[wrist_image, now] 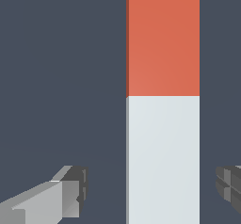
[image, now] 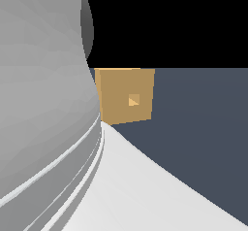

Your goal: Insert the peg into the horizontal hole in a box.

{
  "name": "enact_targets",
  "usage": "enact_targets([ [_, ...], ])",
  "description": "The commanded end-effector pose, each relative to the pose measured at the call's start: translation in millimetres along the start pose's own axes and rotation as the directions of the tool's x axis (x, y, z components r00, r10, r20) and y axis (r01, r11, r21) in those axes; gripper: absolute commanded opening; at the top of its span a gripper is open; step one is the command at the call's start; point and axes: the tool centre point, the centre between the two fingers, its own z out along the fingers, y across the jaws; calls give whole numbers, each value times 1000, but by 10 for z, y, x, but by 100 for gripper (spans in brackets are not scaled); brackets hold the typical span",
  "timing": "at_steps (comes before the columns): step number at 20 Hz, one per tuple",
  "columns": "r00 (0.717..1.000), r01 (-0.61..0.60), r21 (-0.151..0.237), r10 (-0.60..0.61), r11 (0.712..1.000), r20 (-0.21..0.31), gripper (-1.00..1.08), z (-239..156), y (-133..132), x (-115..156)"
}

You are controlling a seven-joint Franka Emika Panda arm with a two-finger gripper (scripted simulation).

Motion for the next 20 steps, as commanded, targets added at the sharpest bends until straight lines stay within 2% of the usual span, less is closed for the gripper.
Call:
enact_targets([
  [1,1000,0,-1,0,1000,0,100,76,6,0],
  [4,1000,0,-1,0,1000,0,100,99,14,0],
  [5,1000,0,-1,0,1000,0,-100,99,14,0],
  [16,1000,1,-1,-1,1000,0,-100,96,15,3],
  [20,1000,29,-2,-29,1000,0,-100,73,51,91],
])
